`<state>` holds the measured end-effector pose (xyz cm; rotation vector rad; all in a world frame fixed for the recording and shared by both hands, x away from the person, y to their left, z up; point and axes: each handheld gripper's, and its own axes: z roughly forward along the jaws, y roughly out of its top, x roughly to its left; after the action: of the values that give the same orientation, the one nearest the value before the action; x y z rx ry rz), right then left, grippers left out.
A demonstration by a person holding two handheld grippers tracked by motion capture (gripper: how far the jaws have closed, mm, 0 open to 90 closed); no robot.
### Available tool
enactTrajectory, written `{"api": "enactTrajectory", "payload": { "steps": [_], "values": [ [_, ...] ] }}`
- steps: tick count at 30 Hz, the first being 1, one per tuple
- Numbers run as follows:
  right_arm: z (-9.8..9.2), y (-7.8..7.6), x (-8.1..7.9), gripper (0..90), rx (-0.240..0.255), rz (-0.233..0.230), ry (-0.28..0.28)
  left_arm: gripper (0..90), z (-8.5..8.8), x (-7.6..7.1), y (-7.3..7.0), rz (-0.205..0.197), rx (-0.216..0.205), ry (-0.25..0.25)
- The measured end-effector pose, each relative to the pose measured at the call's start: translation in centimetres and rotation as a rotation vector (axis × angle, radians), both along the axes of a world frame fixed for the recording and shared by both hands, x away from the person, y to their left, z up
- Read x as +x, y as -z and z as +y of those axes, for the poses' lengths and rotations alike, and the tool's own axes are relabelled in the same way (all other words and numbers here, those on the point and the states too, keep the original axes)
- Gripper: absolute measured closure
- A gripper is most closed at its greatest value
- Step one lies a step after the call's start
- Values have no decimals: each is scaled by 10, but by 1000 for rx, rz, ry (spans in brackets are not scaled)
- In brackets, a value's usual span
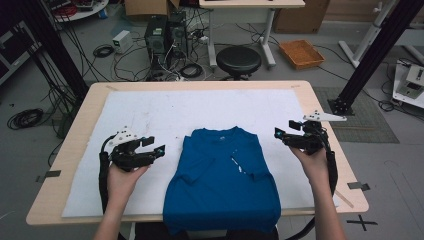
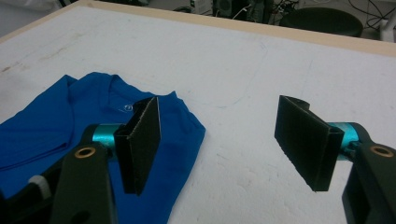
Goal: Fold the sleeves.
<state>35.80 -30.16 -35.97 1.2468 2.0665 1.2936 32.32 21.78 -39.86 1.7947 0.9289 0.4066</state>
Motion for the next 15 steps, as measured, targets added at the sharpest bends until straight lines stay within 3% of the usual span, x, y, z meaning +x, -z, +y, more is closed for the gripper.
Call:
{"api": "enactTrajectory", "payload": {
  "steps": [15],
  "values": [
    [-7,-3,-7,312,5,-7,6,408,-12,3,-6,-1,-14,40]
  ]
}}
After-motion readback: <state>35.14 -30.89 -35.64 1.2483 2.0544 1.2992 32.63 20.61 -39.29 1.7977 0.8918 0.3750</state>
